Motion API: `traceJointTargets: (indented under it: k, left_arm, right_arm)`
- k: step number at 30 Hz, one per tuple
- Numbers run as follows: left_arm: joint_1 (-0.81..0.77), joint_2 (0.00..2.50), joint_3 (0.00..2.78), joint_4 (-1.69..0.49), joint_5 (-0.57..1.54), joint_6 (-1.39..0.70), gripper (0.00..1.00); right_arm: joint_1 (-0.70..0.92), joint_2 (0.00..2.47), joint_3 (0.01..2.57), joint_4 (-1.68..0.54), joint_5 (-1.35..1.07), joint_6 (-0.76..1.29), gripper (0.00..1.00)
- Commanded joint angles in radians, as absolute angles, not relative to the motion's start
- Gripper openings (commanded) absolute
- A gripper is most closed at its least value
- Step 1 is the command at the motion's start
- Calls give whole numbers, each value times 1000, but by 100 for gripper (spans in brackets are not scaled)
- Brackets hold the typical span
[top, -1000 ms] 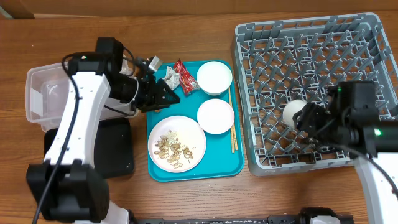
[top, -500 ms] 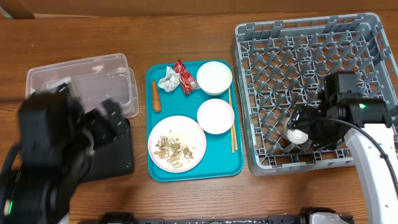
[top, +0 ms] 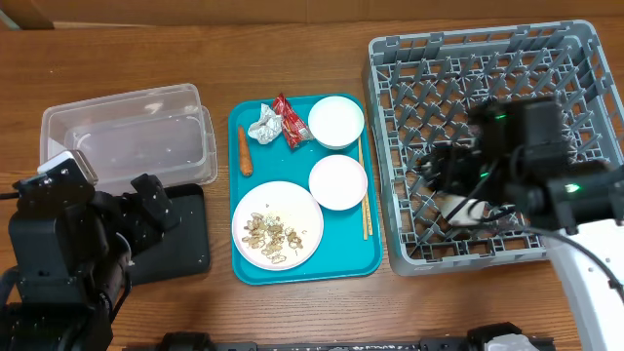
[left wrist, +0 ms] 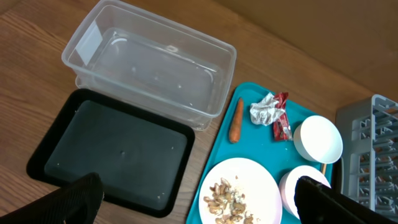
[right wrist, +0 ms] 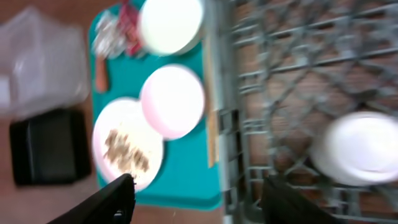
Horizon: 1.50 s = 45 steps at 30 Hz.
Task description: Sort waste into correct bins and load items into the dishwasher
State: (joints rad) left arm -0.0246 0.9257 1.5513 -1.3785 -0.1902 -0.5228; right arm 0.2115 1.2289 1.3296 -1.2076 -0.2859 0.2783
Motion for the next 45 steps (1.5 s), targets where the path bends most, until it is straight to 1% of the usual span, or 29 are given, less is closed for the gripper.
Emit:
traceJointTargets:
  k: [1,4,6,8,13,15,17,18,21,24,28,33,39,45]
  left_arm:
    - [-27,934,1559,-1380,-213,-539,100]
    - [-27,936,1559,-1381,-213,-539,100]
    - [-27,936,1559,-1380,-213,-538,100]
    - [-27,936,1559,-1380,-213,-538,100]
    - [-27,936,1559,-1380,-213,-538,100]
    - [-27,936,1559,-1380,-213,-539,100]
    - [-27,936,1559,-1381,-213,-539,100]
    - [-27,936,1559,-1380,-213,-539,100]
    - [-27,936,1559,-1380,-213,-538,100]
    - [-27,936,1559,-1380,-213,-539,100]
    - [-27,936,1559,-1380,-213,-538,100]
    - [-27,936,1559,-1381,-213,-539,100]
    - [-27,936,1559,-1380,-213,-538,100]
    - [-27,936,1559,-1380,-213,-538,100]
  right_arm:
    - [330,1272,1345,-1205,-292,278,65]
    - [435,1331,1345,-1206,-133,381,66]
    - [468,1364,1345,-1203,-75,444,66]
    - [486,1403,1345,-1200,-68,502,66]
    - [494,1530,1343,-1186,-69,529,66]
    - [498,1582,1343,-1182,-72,528,63]
    - [509,1636,1343,-1166,-85,520,53]
    - [521,1662,1343,-1155,-87,517,50]
    - [564,1714,1343,-1129,-82,518,50]
    - [602,1761,1343,-1111,-17,600,52]
    - [607,1806,1343,-1076,6,694,54]
    - [607,1837,1343,-1024,6,765,54]
    - [607,1879,1342,-1002,6,845,50]
    - [607,1924,1342,-980,-2,869,45]
